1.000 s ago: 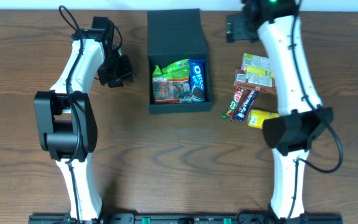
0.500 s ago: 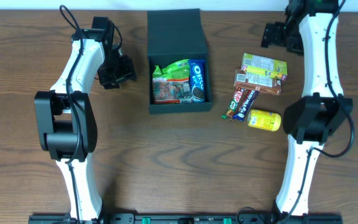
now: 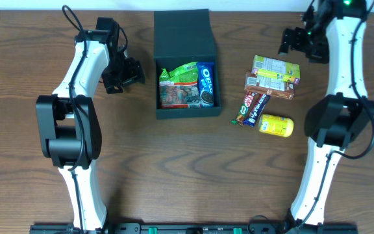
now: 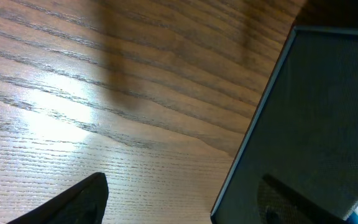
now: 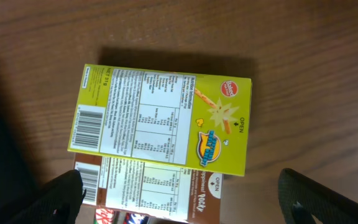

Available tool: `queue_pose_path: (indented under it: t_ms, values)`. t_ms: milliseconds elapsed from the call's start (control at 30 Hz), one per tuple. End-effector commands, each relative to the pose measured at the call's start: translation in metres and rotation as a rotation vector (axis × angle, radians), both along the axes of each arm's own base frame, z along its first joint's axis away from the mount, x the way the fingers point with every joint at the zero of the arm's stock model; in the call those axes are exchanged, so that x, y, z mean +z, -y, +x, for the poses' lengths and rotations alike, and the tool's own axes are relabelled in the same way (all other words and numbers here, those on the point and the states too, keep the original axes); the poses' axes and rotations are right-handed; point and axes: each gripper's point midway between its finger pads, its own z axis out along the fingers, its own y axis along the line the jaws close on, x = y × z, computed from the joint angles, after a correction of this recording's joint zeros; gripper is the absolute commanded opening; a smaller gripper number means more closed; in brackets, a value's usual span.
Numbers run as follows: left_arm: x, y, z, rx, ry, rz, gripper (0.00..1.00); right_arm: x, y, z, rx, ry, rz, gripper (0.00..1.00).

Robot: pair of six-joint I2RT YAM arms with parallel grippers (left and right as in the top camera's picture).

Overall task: Pack container
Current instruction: 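Move the right gripper back right and grasp the yellow Pretzel box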

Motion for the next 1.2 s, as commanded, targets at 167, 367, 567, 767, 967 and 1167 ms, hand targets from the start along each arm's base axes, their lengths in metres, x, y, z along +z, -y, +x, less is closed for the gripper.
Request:
queue_pose_path:
  t_ms: [167, 367, 567, 767, 967, 1167]
  values:
    - [-0.003, -0.002, -0.002, 0.0, -0.008, 0.004, 0.78, -0.031, -0.003, 0.0, 0.014, -0.029, 0.241, 0.99]
    - [-0.003, -0.002, -0.003, 0.0, -0.011, 0.004, 0.78, -0.05, 0.014, -0.009, -0.058, -0.088, 0.294, 0.98]
    - [-0.003, -0.002, -0.003, 0.0, -0.011, 0.004, 0.78, -0.044, 0.044, -0.017, -0.144, -0.074, 0.388, 0.97]
    - [-0.003, -0.002, -0.003, 0.0, -0.011, 0.004, 0.78, -0.047, 0.04, -0.023, -0.156, -0.063, 0.578, 0.97]
    - [-0.002, -0.001, -0.003, 0.0, -0.012, -0.004, 0.78, -0.057, 0.031, -0.024, -0.163, -0.032, 0.76, 0.96]
    - [-0.002, -0.001, -0.003, 0.006, -0.014, -0.005, 0.79, -0.077, 0.024, -0.025, -0.173, -0.021, 0.829, 0.94]
